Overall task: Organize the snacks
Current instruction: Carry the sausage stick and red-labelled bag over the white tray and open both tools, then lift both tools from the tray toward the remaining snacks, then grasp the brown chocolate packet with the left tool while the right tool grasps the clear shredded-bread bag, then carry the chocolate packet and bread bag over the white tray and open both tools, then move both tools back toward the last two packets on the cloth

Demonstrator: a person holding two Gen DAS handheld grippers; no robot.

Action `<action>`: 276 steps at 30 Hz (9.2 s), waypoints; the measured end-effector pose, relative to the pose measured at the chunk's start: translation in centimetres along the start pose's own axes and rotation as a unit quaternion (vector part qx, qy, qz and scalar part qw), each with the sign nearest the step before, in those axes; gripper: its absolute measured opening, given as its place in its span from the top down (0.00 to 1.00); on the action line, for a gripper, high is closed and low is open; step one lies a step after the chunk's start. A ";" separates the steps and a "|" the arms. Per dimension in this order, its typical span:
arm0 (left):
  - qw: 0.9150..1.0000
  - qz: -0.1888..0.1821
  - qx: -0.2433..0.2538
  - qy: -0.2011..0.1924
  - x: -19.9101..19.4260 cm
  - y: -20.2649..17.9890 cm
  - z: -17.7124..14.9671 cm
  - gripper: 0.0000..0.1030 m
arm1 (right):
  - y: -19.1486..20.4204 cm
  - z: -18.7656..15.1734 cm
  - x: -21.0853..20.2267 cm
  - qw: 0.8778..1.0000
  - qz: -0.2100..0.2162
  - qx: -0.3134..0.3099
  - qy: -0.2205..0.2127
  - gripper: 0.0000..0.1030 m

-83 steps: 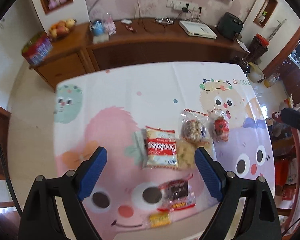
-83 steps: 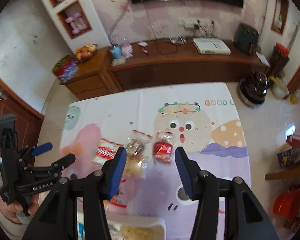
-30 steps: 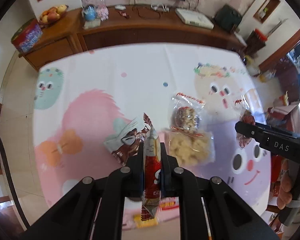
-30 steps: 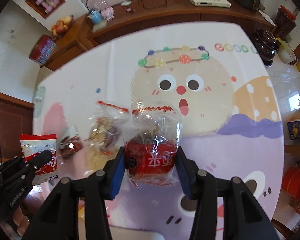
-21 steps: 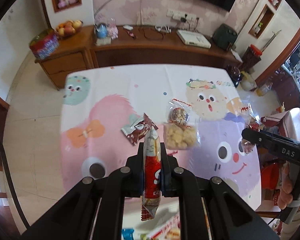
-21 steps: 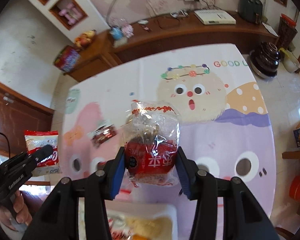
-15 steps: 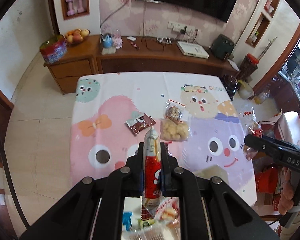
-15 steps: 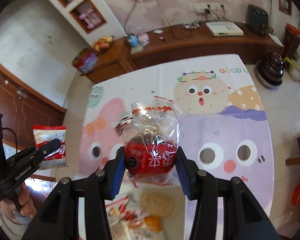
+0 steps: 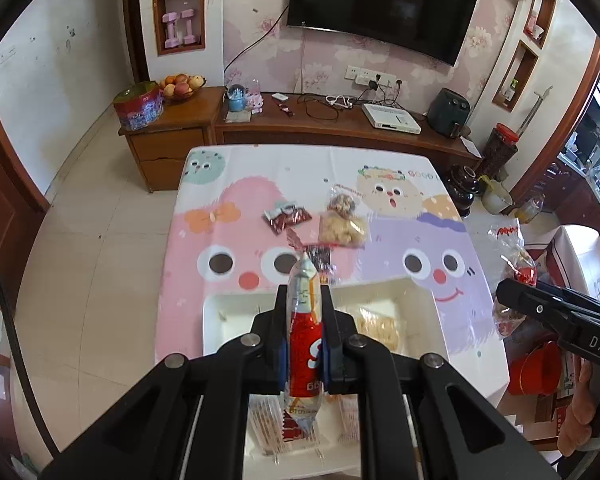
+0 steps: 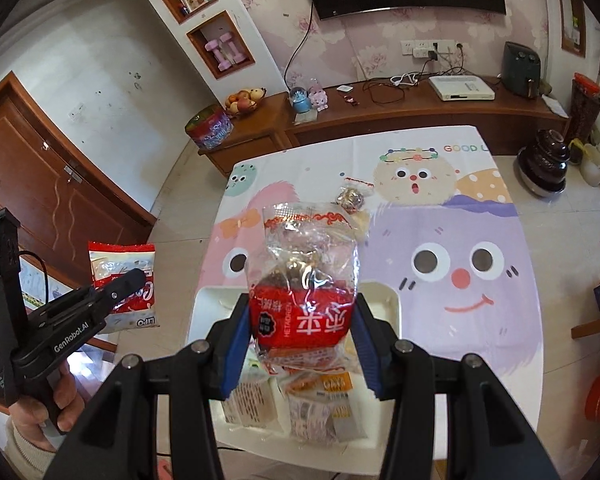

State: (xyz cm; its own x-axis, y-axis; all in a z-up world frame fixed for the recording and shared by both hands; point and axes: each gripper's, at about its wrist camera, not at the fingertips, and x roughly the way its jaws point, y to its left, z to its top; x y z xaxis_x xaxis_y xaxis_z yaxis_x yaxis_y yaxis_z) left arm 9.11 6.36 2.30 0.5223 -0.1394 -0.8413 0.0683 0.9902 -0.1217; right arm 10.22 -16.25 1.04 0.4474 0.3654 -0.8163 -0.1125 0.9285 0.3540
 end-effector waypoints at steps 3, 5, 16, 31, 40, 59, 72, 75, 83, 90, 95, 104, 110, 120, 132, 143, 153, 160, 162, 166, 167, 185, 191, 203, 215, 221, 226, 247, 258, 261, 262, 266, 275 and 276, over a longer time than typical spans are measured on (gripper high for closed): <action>1.000 0.012 0.002 0.000 -0.3 -0.4 -1.8 0.91 | 0.5 -1.5 -0.5 1.000 -0.005 -0.003 -0.001 0.53; 1.000 0.020 0.004 -0.001 -0.3 -0.6 -2.8 0.91 | 0.8 -2.3 -0.7 1.000 -0.014 -0.007 -0.002 0.53; 0.999 0.027 0.013 0.029 1.2 -1.0 -6.1 0.91 | 2.6 -5.8 0.7 0.998 -0.048 -0.029 0.017 0.53; 0.998 0.031 0.025 0.050 2.8 -1.6 -6.8 0.90 | 3.8 -7.1 2.3 0.996 -0.062 -0.042 0.050 0.53; 0.997 0.046 0.017 0.057 3.2 -1.4 -6.9 0.61 | 3.5 -6.9 3.2 0.995 -0.070 -0.040 0.066 0.49; 0.996 0.064 0.011 0.056 3.4 -1.9 -7.0 0.15 | 3.4 -6.9 2.7 0.995 -0.074 -0.048 0.056 0.49; 0.996 0.063 0.017 0.056 3.4 -2.1 -7.1 0.15 | 3.5 -7.0 2.9 0.995 -0.070 -0.048 0.061 0.49; 0.996 0.061 0.020 0.057 3.5 -2.0 -7.0 0.15 | 3.5 -7.0 2.9 0.995 -0.069 -0.048 0.060 0.49; 0.996 0.058 0.025 0.059 3.9 -1.7 -6.3 0.15 | 3.4 -6.8 3.0 0.995 -0.070 -0.046 0.059 0.49; 0.996 0.053 0.041 0.052 4.4 -0.2 -3.3 0.15 | 3.4 -5.9 3.8 0.995 -0.071 -0.036 0.057 0.49; 0.996 0.051 0.071 0.035 4.7 0.7 0.1 0.15 | 3.8 -3.3 4.2 0.995 -0.075 -0.038 0.049 0.49; 0.990 0.034 0.140 0.014 7.3 0.9 8.3 0.15 | 3.3 5.5 5.1 0.996 -0.074 -0.035 0.028 0.47; 0.983 0.014 0.179 0.041 13.3 0.7 12.7 0.15 | 1.3 11.2 9.0 0.995 -0.083 -0.028 0.037 0.44; 0.972 -0.022 0.184 0.148 27.8 1.5 14.2 0.15 | -5.5 14.2 22.4 0.987 -0.069 0.045 0.141 0.44; 0.956 -0.021 0.209 0.203 36.4 1.2 12.6 0.15 | -8.5 11.9 31.3 0.971 -0.060 0.083 0.218 0.44; 0.951 -0.023 0.217 0.219 38.6 0.6 12.3 0.22 | -8.0 11.4 33.5 0.969 -0.041 0.090 0.228 0.43; 0.950 -0.024 0.219 0.219 39.2 -0.5 12.1 0.66 | -6.7 10.5 33.1 0.971 -0.045 0.059 0.229 0.62; 0.962 -0.019 0.190 0.196 36.8 -0.1 11.7 0.69 | -5.8 10.0 31.2 0.976 -0.046 0.047 0.205 0.64; 0.966 -0.022 0.180 0.185 35.2 0.1 11.9 0.69 | -5.7 10.1 30.2 0.979 -0.042 0.049 0.194 0.64; 0.974 -0.025 0.161 0.158 31.0 0.4 12.2 0.69 | -5.3 10.6 27.4 0.984 -0.038 0.048 0.165 0.64; 0.976 -0.025 0.157 0.151 30.0 0.3 12.2 0.69 | -5.1 10.7 26.5 0.986 -0.037 0.047 0.156 0.64; 0.998 0.005 0.059 0.022 6.7 2.1 6.6 0.69 | 1.0 5.7 6.9 1.000 0.000 -0.001 0.024 0.64; 0.999 0.009 0.034 0.000 1.8 1.8 3.0 0.69 | 2.0 2.5 2.5 1.000 0.006 -0.013 0.007 0.64; 1.000 0.026 0.014 -0.005 -0.3 0.7 -2.5 0.68 | 2.2 -2.3 -0.8 0.999 -0.031 -0.017 -0.013 0.64; 0.998 0.045 0.021 0.031 1.6 -0.5 -6.5 0.68 | 2.8 -5.2 0.2 0.997 -0.071 -0.036 0.006 0.63; 0.998 0.049 0.026 0.036 2.0 -0.8 -7.0 0.68 | 3.2 -5.8 0.8 0.996 -0.078 -0.048 0.016 0.63; 0.997 0.052 0.029 0.041 2.4 -0.9 -7.1 0.68 | 3.4 -6.0 1.5 0.995 -0.081 -0.053 0.027 0.63; 0.998 0.056 0.019 0.037 2.5 -0.9 -6.7 0.17 | 3.7 -6.2 2.1 0.995 -0.072 -0.053 0.046 0.57; 0.997 0.053 0.022 0.045 2.6 -1.2 -6.9 0.17 | 3.9 -6.5 2.2 0.995 -0.074 -0.055 0.048 0.57; 0.997 0.053 0.026 0.046 2.7 -1.3 -6.9 0.17 | 3.9 -6.4 2.2 0.994 -0.075 -0.056 0.048 0.57; 0.997 0.053 0.025 0.046 2.7 -1.2 -6.9 0.17 | 3.9 -6.4 2.2 0.994 -0.076 -0.056 0.047 0.57; 0.997 0.052 0.024 0.046 2.8 -1.3 -6.9 0.17 | 3.8 -6.4 2.3 0.994 -0.076 -0.055 0.047 0.57; 0.997 0.054 0.023 0.049 3.6 -0.1 -5.1 0.17 | 3.4 -5.3 3.3 0.995 -0.078 -0.044 0.053 0.57; 0.997 0.054 0.023 0.048 3.7 0.1 -4.7 0.17 | 3.4 -5.0 3.4 0.995 -0.079 -0.043 0.052 0.57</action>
State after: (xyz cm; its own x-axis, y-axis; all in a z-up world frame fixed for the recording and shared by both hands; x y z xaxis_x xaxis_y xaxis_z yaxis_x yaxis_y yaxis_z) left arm 7.08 5.88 -3.31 0.4458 -0.0303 -0.8946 0.0558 0.9984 -0.0060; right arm 6.90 -11.50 -2.84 0.3725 0.2156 -0.9026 -0.1259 0.9754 0.1810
